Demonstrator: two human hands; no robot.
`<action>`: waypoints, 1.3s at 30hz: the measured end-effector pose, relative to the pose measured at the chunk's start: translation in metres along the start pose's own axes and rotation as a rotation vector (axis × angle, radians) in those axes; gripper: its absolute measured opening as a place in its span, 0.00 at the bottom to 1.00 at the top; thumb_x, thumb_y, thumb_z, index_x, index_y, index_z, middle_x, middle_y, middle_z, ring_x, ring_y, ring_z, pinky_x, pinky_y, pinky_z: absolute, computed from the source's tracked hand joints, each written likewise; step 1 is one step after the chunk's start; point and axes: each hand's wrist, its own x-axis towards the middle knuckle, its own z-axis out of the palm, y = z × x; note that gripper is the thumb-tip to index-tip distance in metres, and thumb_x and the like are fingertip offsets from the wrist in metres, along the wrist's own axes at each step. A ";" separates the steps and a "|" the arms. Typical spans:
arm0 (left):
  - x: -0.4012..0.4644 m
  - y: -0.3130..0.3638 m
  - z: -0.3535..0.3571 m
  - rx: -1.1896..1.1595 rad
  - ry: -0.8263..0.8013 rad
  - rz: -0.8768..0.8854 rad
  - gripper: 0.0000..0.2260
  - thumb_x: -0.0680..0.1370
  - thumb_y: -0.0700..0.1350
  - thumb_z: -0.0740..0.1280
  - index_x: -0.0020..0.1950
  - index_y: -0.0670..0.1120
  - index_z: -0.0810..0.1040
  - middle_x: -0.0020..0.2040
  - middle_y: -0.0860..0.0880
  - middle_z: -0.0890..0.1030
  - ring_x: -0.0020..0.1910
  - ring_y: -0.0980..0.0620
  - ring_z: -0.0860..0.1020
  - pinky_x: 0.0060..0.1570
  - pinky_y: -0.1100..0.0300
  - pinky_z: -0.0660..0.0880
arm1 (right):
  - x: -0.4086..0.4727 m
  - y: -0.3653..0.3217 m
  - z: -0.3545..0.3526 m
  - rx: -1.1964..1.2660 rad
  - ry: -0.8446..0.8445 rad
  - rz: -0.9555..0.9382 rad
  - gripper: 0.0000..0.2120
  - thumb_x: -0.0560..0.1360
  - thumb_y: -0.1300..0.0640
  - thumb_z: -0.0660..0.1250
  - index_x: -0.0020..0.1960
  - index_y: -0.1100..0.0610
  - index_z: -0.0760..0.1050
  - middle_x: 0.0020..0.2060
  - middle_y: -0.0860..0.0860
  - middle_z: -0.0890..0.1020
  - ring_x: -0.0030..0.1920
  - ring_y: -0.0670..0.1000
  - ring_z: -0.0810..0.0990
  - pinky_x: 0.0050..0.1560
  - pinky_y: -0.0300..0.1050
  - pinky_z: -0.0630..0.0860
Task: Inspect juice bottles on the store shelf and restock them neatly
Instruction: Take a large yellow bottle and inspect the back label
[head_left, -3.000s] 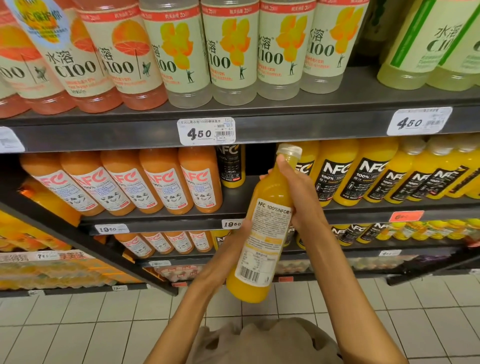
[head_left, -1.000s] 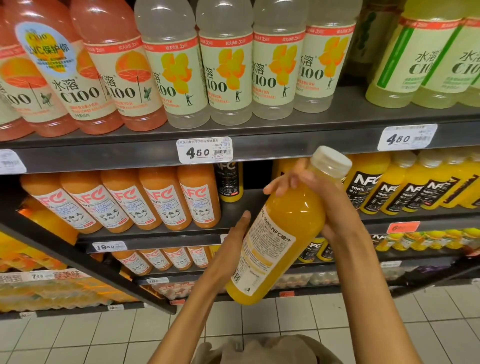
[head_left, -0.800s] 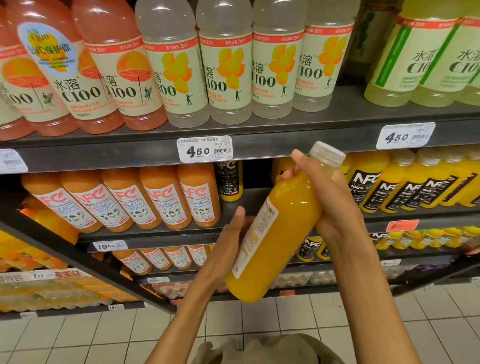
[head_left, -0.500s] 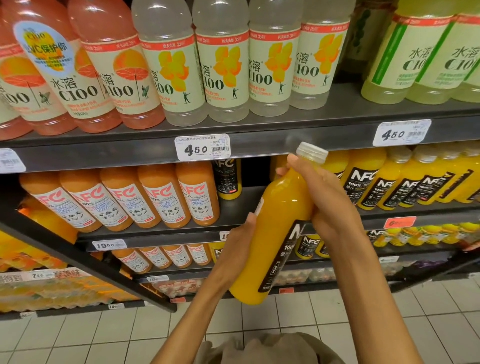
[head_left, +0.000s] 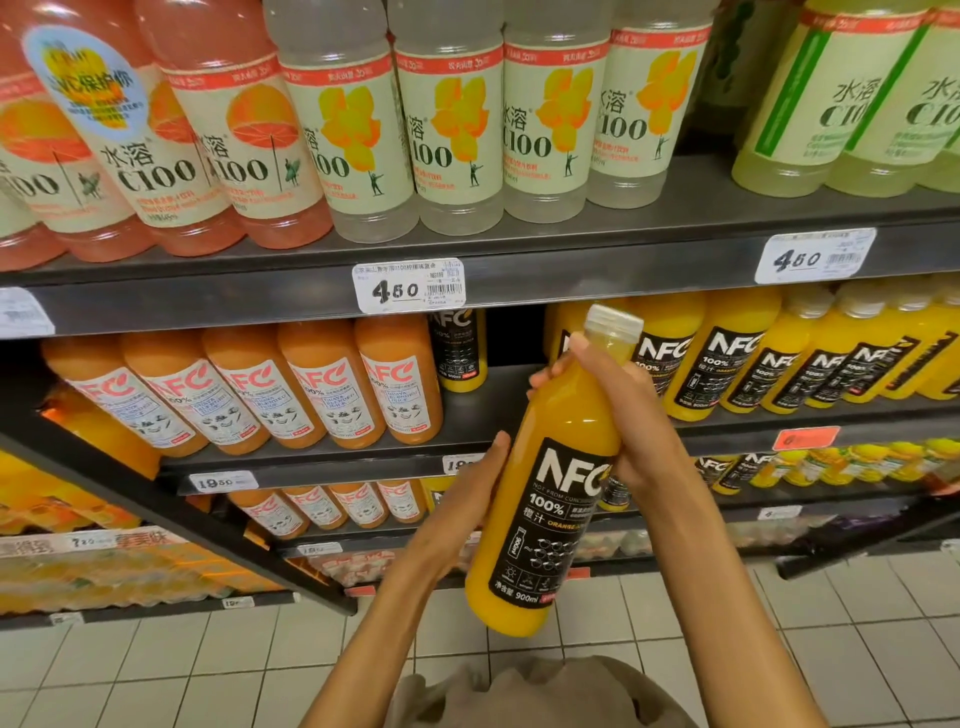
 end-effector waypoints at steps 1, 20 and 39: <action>0.001 0.000 -0.001 0.043 0.008 0.010 0.24 0.67 0.71 0.53 0.50 0.60 0.79 0.48 0.57 0.84 0.48 0.61 0.82 0.52 0.58 0.75 | 0.000 0.004 0.001 -0.049 0.044 0.010 0.16 0.69 0.43 0.70 0.40 0.56 0.78 0.41 0.56 0.85 0.42 0.54 0.84 0.41 0.47 0.80; 0.055 -0.001 -0.013 0.131 0.342 0.202 0.32 0.65 0.43 0.78 0.65 0.48 0.68 0.54 0.55 0.78 0.52 0.60 0.77 0.47 0.67 0.73 | 0.074 0.019 0.038 -0.329 0.271 0.099 0.16 0.73 0.51 0.69 0.46 0.65 0.76 0.38 0.58 0.79 0.40 0.54 0.79 0.43 0.50 0.79; 0.110 0.024 -0.041 0.188 0.374 0.264 0.27 0.63 0.44 0.79 0.52 0.58 0.69 0.52 0.57 0.78 0.51 0.64 0.76 0.43 0.72 0.75 | 0.091 0.017 0.031 -0.457 0.138 -0.054 0.03 0.75 0.66 0.66 0.48 0.63 0.78 0.40 0.58 0.81 0.37 0.51 0.78 0.36 0.37 0.74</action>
